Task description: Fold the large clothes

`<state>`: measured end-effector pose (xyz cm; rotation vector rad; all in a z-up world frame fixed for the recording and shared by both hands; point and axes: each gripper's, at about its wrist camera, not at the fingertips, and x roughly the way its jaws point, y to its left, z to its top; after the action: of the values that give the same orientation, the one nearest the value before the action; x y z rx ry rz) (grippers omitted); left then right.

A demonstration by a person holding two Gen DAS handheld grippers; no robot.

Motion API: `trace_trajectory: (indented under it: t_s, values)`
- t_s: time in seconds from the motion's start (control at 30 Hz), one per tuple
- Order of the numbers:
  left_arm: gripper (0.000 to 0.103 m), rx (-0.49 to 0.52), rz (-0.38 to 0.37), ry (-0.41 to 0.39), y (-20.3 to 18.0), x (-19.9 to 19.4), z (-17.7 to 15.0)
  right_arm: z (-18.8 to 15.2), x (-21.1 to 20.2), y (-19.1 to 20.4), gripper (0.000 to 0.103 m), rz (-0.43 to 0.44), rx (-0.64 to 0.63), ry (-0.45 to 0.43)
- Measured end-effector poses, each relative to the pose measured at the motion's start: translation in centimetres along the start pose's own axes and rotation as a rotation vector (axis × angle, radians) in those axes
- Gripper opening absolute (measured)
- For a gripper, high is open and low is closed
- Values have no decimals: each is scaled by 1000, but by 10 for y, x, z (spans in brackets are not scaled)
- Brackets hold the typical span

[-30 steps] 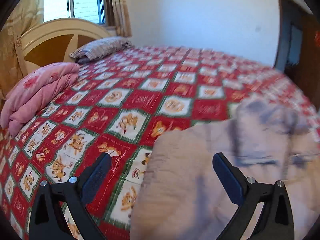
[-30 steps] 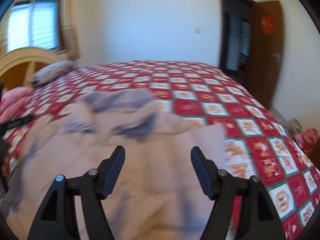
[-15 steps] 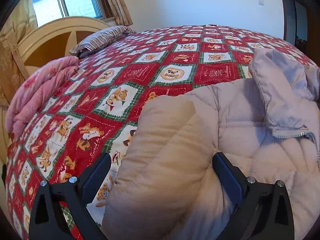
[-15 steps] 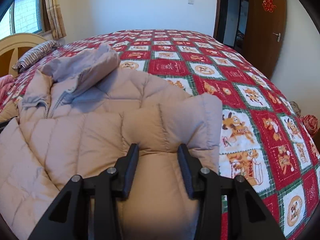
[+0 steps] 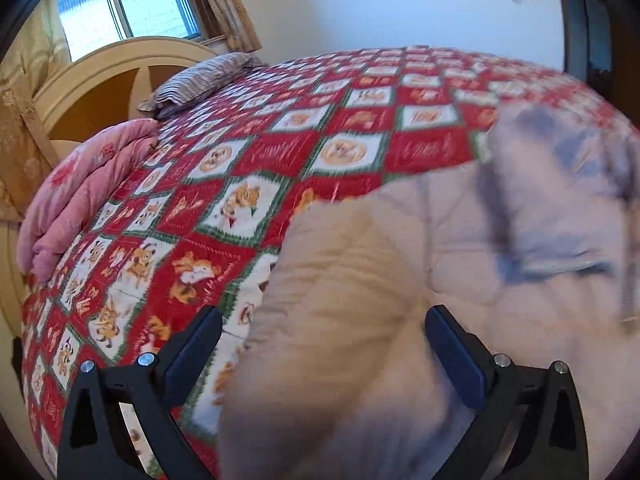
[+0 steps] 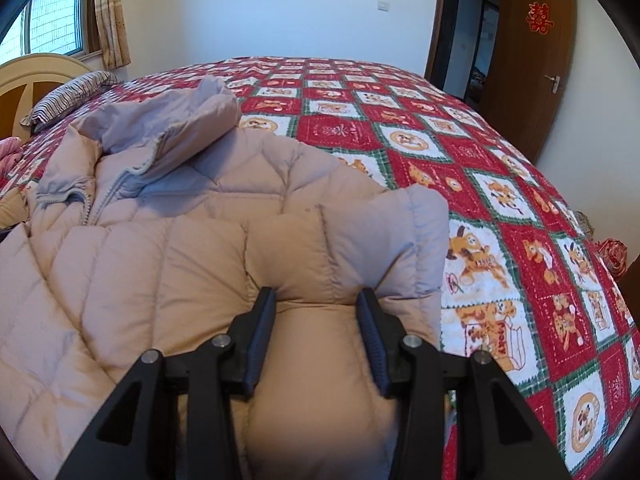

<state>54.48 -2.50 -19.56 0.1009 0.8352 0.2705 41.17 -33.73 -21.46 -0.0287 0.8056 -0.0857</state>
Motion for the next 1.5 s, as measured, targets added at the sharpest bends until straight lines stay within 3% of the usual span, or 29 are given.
trace_trajectory:
  t_s: [0.03, 0.1, 0.2, 0.33, 0.53, 0.73, 0.87, 0.9, 0.93, 0.97, 1.0, 1.03, 1.07, 1.3, 1.5]
  values:
    - [102, -13, -33, -28, 4, -14, 6, 4, -4, -3, 59, 22, -1, 21]
    - [102, -9, -104, -82, 6, -36, 23, 13, -16, -10, 80, 71, 12, 30]
    - [102, 37, -164, -113, -8, -43, 53, 33, -33, -19, 85, 87, 52, -27]
    - [102, 111, -160, -102, -37, -25, 79, 75, -30, -18, 86, 176, 104, -17]
    - [102, 182, -217, -61, -74, 11, 110, 129, -6, 31, 86, 173, -69, -21]
    - [102, 180, -239, 13, -94, 52, 123, 155, 39, 59, 86, 175, -153, 37]
    - [101, 198, -277, -1, -107, 64, 120, 162, 68, 71, 86, 182, -173, 73]
    - [92, 208, -285, -7, -110, 65, 119, 162, 76, 75, 85, 190, -180, 89]
    - [67, 221, -302, -6, -113, 66, 118, 162, 79, 76, 79, 194, -189, 98]
    - [51, 230, -334, 9, -114, 68, 117, 160, 83, 79, 64, 197, -205, 110]
    - [22, 234, -389, 40, -115, 70, 116, 157, 87, 83, 42, 206, -228, 128]
    - [9, 233, -414, 51, -114, 70, 116, 155, 88, 84, 31, 210, -241, 137]
    - [9, 238, -409, 27, -111, 63, 117, 153, 86, 85, 16, 209, -253, 136]
    - [4, 269, -434, -106, -82, 18, 107, 133, 35, 75, 9, 171, -311, 2]
    - [1, 324, -412, -149, -70, 5, 67, 113, 24, 71, 7, 137, -342, -7]
